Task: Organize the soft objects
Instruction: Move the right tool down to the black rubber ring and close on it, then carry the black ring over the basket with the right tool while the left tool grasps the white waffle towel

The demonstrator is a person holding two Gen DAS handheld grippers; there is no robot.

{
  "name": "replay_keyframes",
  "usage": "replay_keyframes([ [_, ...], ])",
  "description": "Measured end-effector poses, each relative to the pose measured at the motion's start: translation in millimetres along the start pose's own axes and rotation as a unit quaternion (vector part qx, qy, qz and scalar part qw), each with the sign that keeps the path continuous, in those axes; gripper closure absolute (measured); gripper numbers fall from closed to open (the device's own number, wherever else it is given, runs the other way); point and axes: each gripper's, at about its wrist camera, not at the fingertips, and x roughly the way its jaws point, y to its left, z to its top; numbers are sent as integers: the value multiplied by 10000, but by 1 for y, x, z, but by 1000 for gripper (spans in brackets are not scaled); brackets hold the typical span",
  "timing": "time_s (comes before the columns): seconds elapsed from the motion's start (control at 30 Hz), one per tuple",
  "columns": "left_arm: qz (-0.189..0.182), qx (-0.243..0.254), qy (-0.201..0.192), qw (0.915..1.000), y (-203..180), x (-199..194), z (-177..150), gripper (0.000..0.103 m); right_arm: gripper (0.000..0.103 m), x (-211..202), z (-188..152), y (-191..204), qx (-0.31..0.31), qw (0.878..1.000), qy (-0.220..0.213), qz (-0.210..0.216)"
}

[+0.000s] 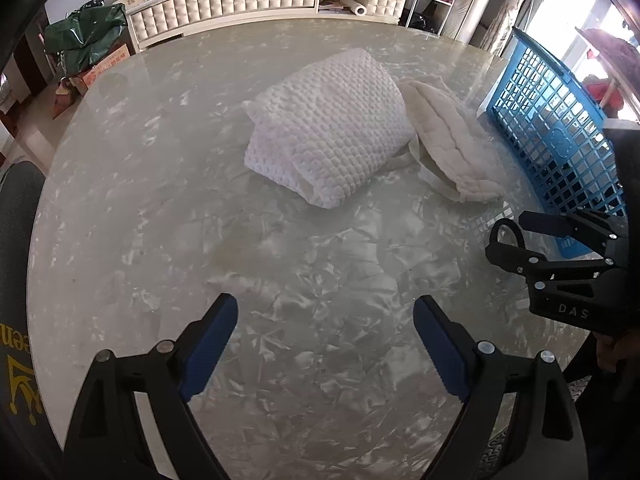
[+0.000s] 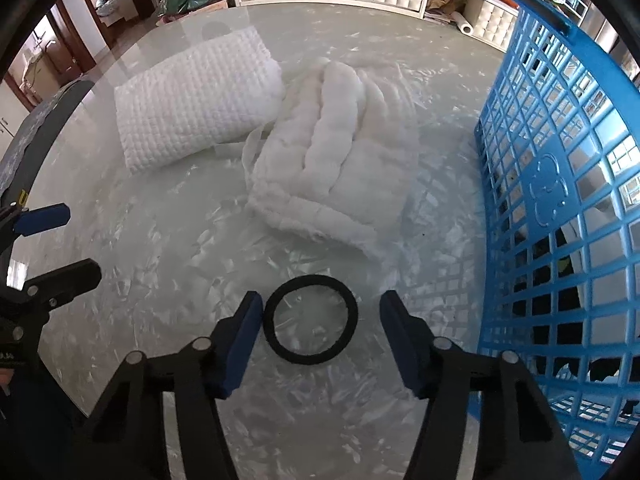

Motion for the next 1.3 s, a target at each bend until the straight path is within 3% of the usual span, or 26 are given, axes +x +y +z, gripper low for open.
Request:
replay_keyframes([
  [0.17, -183, 8, 27, 9998, 4, -6, 8, 15, 62, -2, -3, 12, -134, 9999, -62, 53],
  [0.2, -184, 42, 0, 9998, 5, -8, 11, 15, 63, -2, -3, 12, -151, 9998, -73, 65],
  [0.3, -98, 241, -163, 9995, 5, -13, 20, 14, 81, -1, -4, 18, -93, 9998, -63, 138],
  [0.37, -25, 404, -282, 9988, 3, -18, 27, 14, 84, -3, -3, 24, -151, 9997, -60, 181],
  [0.43, -69, 530, -381, 9978, 2, -24, 35, 12, 90, -2, -4, 25, -186, 9996, -67, 222],
  [0.5, -25, 648, -480, 9967, 1, -30, 42, 0, 95, -4, 1, 27, -138, 9994, -9, 332],
  [0.7, 52, 1134, -700, 9911, -5, -43, 61, 0, 95, -23, 6, 21, -45, 9982, -95, 591],
  [1.1, -49, 1956, -445, 9797, -16, -36, 83, 0, 95, -85, 26, 9, 2, 9928, -491, 1091],
  [1.3, -79, 2340, -293, 9718, -19, -17, 88, 0, 95, -105, 36, 6, -186, 9908, -694, 1144],
])
